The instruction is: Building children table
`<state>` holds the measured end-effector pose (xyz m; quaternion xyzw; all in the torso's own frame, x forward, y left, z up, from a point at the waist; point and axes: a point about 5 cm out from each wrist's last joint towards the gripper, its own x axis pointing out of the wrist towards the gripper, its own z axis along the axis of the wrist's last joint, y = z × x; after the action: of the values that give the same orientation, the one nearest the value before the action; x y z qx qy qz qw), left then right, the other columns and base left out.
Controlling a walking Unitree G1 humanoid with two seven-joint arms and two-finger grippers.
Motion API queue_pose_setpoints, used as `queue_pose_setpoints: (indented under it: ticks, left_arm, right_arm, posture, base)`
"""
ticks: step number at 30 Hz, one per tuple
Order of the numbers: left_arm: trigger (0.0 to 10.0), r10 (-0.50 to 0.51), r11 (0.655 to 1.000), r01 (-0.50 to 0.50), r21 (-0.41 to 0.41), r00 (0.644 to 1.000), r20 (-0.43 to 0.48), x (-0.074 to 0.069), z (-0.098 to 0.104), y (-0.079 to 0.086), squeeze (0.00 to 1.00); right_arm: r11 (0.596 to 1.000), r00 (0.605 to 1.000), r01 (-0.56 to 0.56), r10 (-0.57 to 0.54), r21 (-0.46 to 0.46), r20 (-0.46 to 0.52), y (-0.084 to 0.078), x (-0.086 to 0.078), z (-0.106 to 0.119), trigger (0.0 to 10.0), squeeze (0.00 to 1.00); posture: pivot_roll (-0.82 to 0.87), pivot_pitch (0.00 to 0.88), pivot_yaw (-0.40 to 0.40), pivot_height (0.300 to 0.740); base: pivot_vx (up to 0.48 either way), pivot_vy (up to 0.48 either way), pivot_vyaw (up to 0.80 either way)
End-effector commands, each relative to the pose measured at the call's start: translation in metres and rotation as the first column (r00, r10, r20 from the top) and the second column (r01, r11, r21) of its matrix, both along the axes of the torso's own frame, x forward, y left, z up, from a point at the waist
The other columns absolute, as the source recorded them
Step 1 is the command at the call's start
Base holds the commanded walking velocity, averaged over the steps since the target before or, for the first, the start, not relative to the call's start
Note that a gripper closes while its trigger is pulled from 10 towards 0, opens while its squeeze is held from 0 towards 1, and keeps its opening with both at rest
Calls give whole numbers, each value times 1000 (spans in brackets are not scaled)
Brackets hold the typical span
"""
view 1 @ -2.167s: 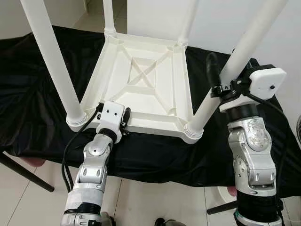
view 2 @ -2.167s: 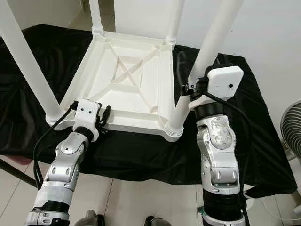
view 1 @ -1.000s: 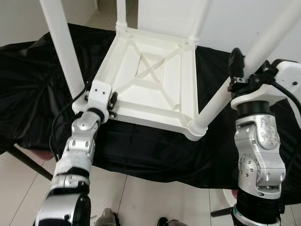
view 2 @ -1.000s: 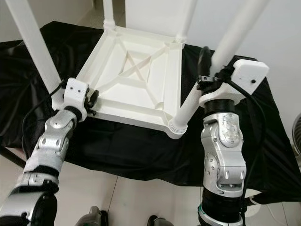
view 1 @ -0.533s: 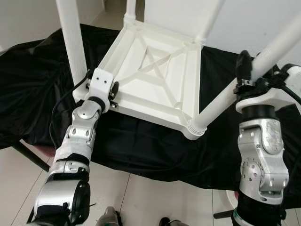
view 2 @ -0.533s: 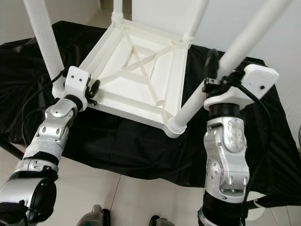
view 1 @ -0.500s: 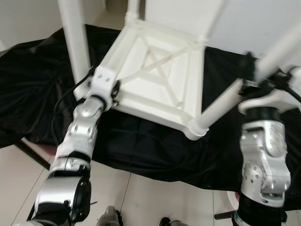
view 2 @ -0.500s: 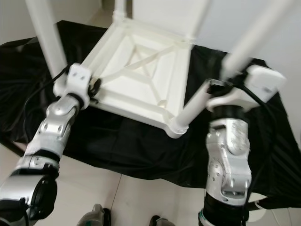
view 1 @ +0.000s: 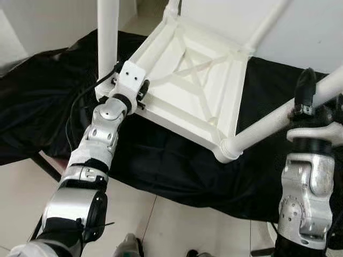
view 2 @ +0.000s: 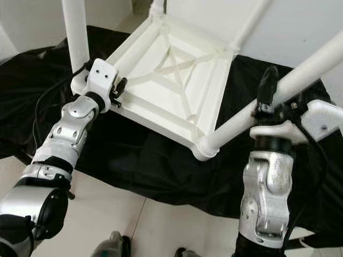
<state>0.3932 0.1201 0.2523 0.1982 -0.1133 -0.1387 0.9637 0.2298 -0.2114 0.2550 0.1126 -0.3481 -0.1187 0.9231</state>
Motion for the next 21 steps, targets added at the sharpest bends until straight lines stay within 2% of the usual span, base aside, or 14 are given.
queue_pose_setpoints:
  ticks: [1,4,6,8,9,10,12,13,17,19,21]
  left_arm:
    - [10000,317,946,-294,-134,925,209,-8,61,58,0]
    - [10000,299,951,-273,-143,931,208,-12,63,49,0]
    - [10000,299,951,-273,-143,931,208,-12,63,49,0]
    - [10000,276,958,-250,-137,934,226,-17,67,36,0]
    - [10000,276,958,-250,-137,934,226,-17,67,36,0]
    - [10000,238,969,-211,-127,935,264,-23,79,19,0]
    - [10000,227,972,-199,-124,934,276,-24,82,15,0]
    - [10000,203,977,-170,-132,932,302,-28,92,6,0]
    - [10000,186,980,-150,-134,930,318,-30,99,1,0]
    - [10000,172,981,-132,-138,929,329,-35,106,-4,0]
    - [10000,154,984,-112,-138,928,340,-37,110,-9,0]
  right_arm:
    - [915,853,393,-326,91,-407,-78,-29,-89,0,0]
    - [925,852,364,-282,111,-440,-73,-25,-101,0,0]
    - [925,852,364,-282,111,-440,-73,-25,-101,0,0]
    - [903,847,366,-225,223,-481,-71,-21,-120,0,0]
    - [903,847,366,-225,223,-481,-71,-21,-120,0,0]
    - [878,837,367,-168,307,-521,-65,-14,-142,0,0]
    - [872,833,369,-157,322,-531,-63,-11,-147,0,0]
    - [845,827,374,-118,381,-550,-59,-6,-161,0,0]
    - [821,819,383,-90,424,-566,-59,-3,-173,0,0]
    - [774,812,410,-68,482,-580,-61,-3,-187,0,0]
    - [774,802,404,-45,487,-595,-58,-1,-195,0,0]
  posture:
    - [72,150,66,740]
    - [86,153,61,740]
    - [86,153,61,740]
    - [102,158,55,740]
    - [102,158,55,740]
    - [112,162,50,740]
    - [112,162,50,740]
    - [122,164,44,740]
    - [142,168,33,740]
    - [142,166,33,740]
    - [154,163,27,740]
  base:
    - [0,0,0]
    - [0,0,0]
    - [0,0,0]
    - [0,0,0]
    - [0,0,0]
    - [0,0,0]
    - [0,0,0]
    - [0,0,0]
    - [0,0,0]
    - [0,0,0]
    - [0,0,0]
